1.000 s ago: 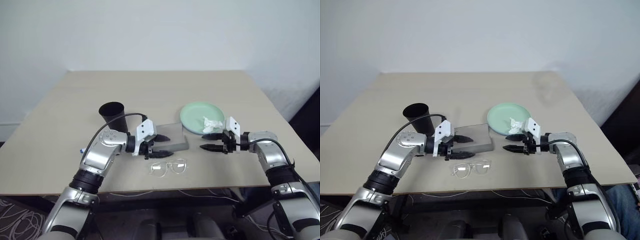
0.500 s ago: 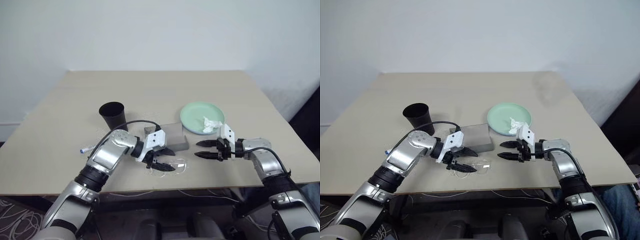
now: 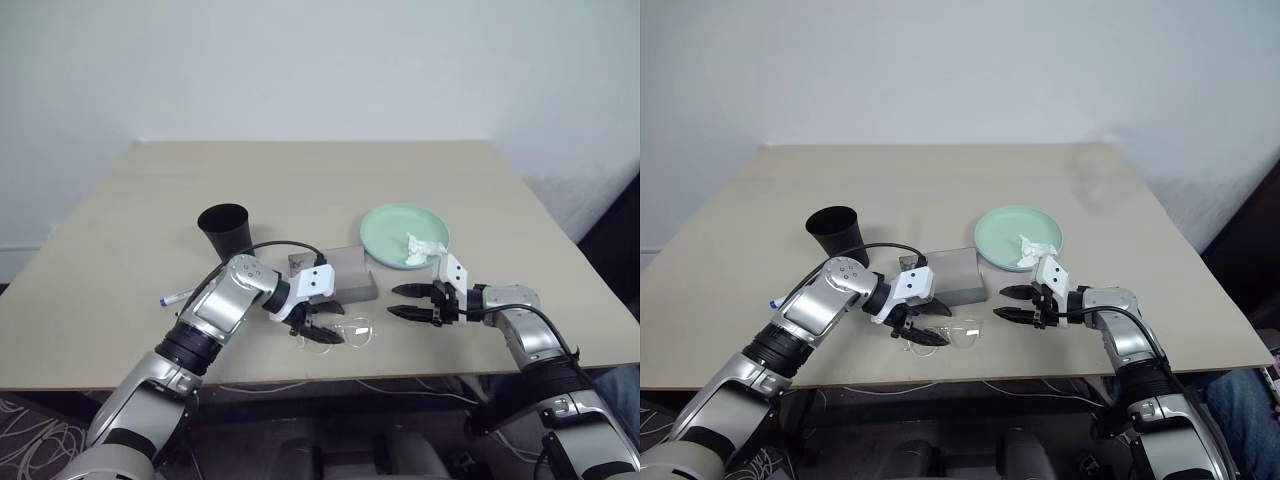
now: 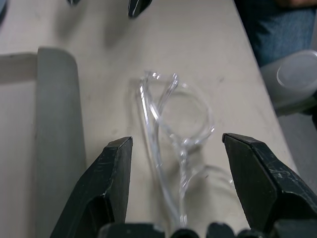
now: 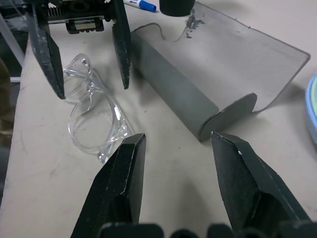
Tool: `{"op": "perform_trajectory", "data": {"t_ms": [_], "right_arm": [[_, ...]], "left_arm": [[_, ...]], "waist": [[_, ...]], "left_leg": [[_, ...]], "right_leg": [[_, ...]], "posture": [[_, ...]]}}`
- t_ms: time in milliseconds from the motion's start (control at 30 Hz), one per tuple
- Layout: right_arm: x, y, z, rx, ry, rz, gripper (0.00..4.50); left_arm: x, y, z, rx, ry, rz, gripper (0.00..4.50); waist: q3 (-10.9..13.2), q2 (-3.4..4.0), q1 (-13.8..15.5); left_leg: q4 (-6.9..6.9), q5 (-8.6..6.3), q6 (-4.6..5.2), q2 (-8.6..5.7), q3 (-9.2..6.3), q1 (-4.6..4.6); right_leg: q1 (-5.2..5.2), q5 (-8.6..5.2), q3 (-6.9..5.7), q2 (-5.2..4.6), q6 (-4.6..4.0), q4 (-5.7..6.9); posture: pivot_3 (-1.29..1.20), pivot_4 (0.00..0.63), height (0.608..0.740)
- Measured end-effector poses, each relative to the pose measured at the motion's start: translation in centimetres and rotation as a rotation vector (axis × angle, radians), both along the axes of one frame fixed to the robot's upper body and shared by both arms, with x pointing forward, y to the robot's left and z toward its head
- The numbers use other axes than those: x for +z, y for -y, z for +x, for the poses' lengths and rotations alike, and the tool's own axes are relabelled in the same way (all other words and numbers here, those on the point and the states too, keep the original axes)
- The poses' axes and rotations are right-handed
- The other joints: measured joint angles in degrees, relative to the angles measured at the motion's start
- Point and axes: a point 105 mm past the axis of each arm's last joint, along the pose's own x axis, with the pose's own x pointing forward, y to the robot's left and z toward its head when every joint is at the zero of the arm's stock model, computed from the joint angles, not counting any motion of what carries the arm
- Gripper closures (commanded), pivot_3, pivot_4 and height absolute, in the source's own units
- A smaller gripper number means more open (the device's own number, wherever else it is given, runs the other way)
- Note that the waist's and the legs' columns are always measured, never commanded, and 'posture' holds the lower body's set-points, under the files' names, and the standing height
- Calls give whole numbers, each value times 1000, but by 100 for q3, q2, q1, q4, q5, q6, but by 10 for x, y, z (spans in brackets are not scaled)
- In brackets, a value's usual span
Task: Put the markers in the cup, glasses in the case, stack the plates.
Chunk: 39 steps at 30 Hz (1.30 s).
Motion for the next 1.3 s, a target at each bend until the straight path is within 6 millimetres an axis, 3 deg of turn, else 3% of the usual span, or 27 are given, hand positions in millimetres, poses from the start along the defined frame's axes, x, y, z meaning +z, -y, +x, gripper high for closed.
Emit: {"op": "perform_trajectory", "data": {"t_ms": [33,367,467,600,1300], "right_arm": [[0,0,0,-1,2,2,2210],[0,1,1,-20,14,5,2210],[0,1,2,-23,20,5,2210],[0,1,2,-27,27,6,2210],[-4,5,6,-55,42,-5,2210]], "left_arm": [[0,-1,1,-2,5,5,2560],[-4,0,0,-39,22,31,2560],[-4,0,0,-44,16,30,3129],[-2,0,-1,-52,14,27,4474],[8,-5,-3,-62,-2,5,4491]], "waist": [[0,0,0],[0,0,0],[0,0,0],[-1,0,0],[-1,0,-2]], "left_leg": [[0,0,0,0,0,0],[0,0,0,0,-1,1],[1,0,0,1,-1,1],[1,0,0,1,-1,2],[3,1,1,0,-1,3]], "right_leg": [[0,0,0,0,0,0],[1,-1,0,0,-1,1],[1,-1,1,0,-1,1],[2,-1,1,0,-1,1],[2,-1,3,1,-2,3]], "posture": [[0,0,721],[0,0,721],[0,0,721],[0,0,721],[0,0,721]]}}
